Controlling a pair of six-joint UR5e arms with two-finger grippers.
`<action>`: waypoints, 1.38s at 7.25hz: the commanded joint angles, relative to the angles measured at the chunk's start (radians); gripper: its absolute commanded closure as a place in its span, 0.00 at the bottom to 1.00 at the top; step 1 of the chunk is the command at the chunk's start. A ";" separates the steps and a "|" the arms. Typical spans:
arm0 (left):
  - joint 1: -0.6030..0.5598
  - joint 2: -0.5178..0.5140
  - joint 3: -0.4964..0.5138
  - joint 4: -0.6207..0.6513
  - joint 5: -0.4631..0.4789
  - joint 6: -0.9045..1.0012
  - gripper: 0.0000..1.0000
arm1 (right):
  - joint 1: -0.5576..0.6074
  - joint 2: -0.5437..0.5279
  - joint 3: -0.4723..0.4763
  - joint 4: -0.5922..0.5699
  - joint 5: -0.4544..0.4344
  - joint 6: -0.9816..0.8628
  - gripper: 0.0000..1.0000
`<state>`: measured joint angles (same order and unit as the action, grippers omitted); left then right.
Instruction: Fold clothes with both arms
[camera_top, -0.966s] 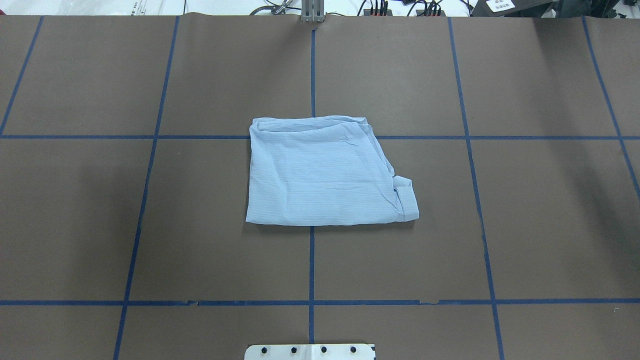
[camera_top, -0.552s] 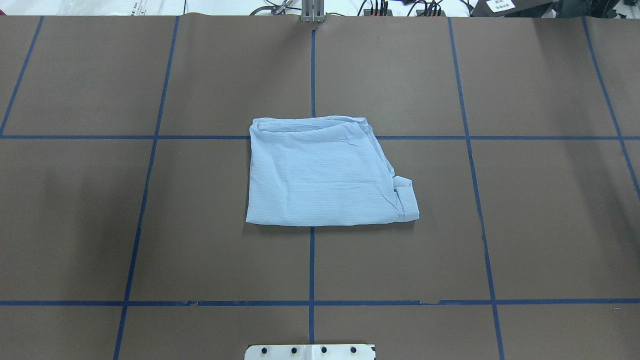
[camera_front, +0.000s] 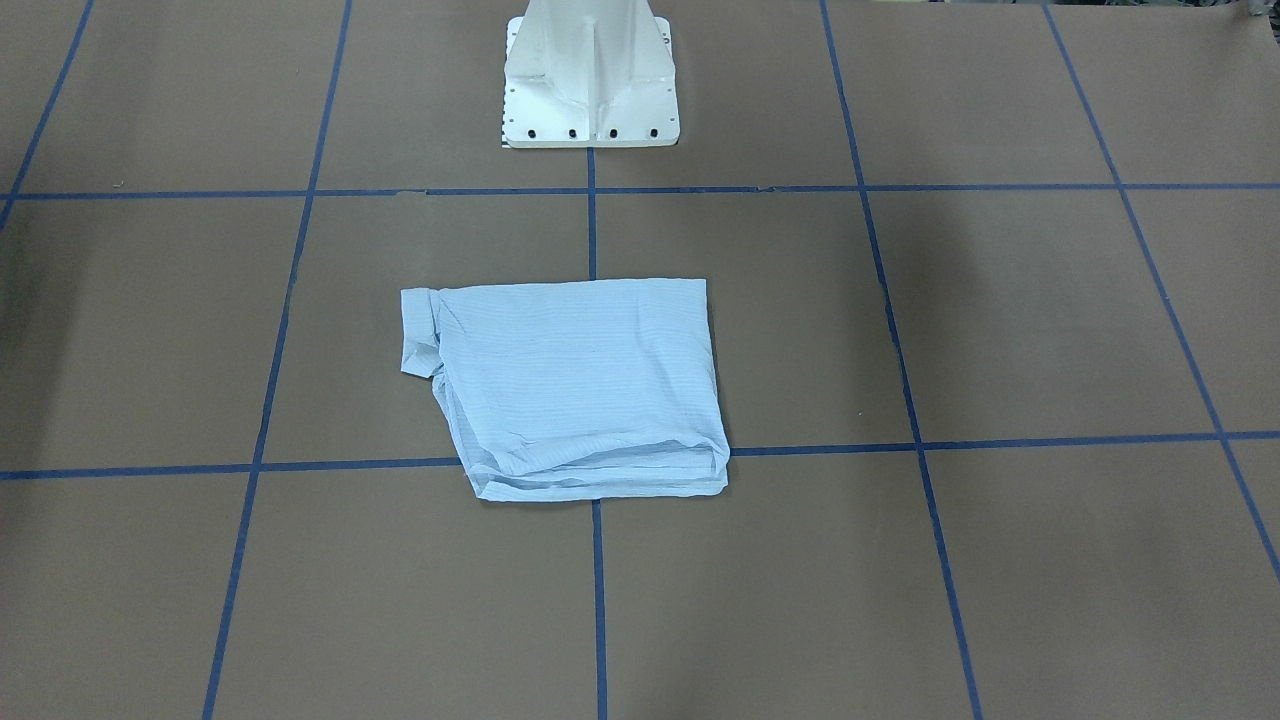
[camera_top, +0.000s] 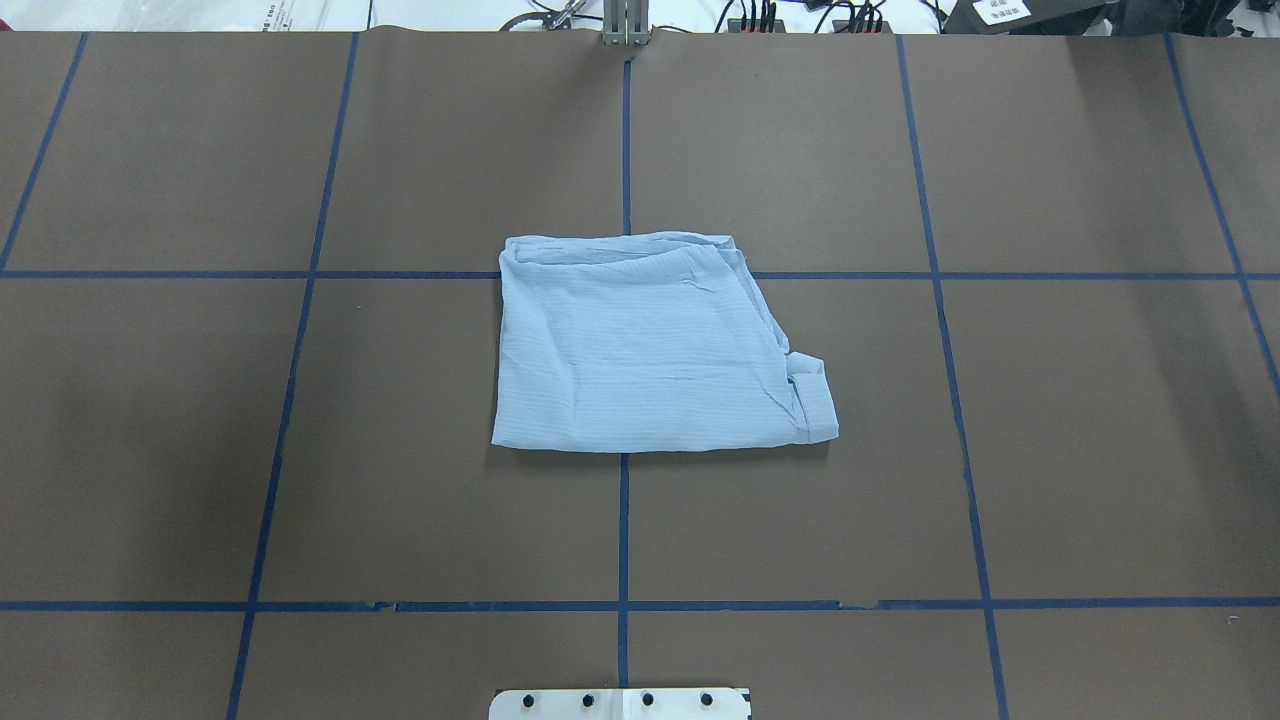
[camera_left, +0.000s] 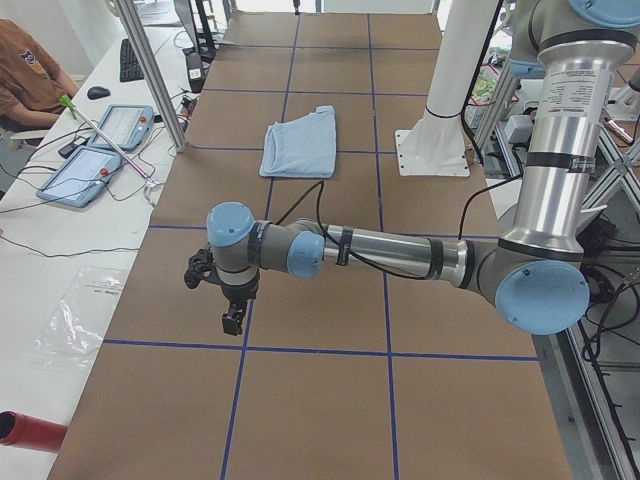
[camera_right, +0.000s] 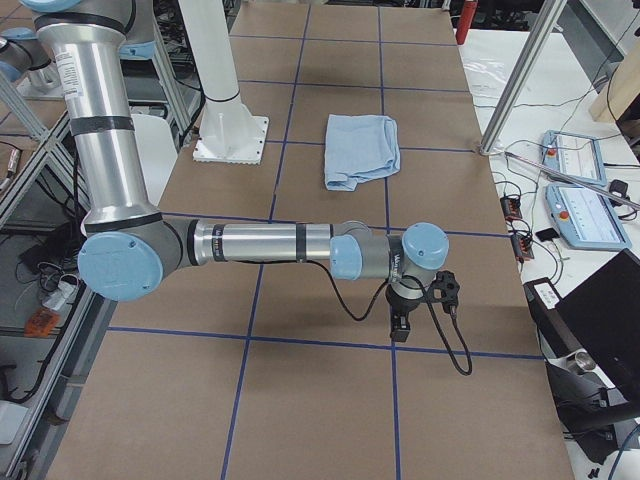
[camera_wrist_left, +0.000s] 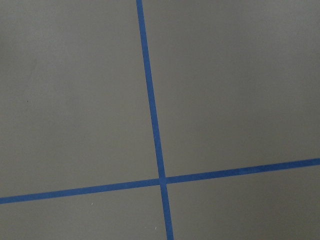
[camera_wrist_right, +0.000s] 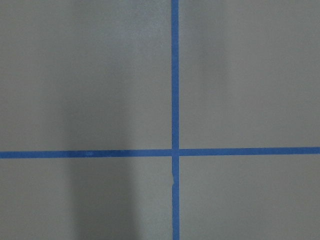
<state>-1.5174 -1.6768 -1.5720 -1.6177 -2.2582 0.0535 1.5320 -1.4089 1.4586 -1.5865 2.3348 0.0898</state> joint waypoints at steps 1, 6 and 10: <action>-0.015 0.022 -0.002 0.012 -0.038 0.040 0.00 | 0.046 -0.054 0.093 -0.088 0.017 0.001 0.00; -0.015 0.023 0.001 0.004 -0.050 0.040 0.00 | 0.069 -0.168 0.215 -0.083 0.015 -0.012 0.00; -0.017 0.025 -0.003 0.004 -0.052 0.039 0.00 | 0.069 -0.170 0.215 -0.084 0.015 -0.012 0.00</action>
<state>-1.5333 -1.6532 -1.5746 -1.6142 -2.3090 0.0926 1.6014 -1.5783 1.6735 -1.6705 2.3501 0.0782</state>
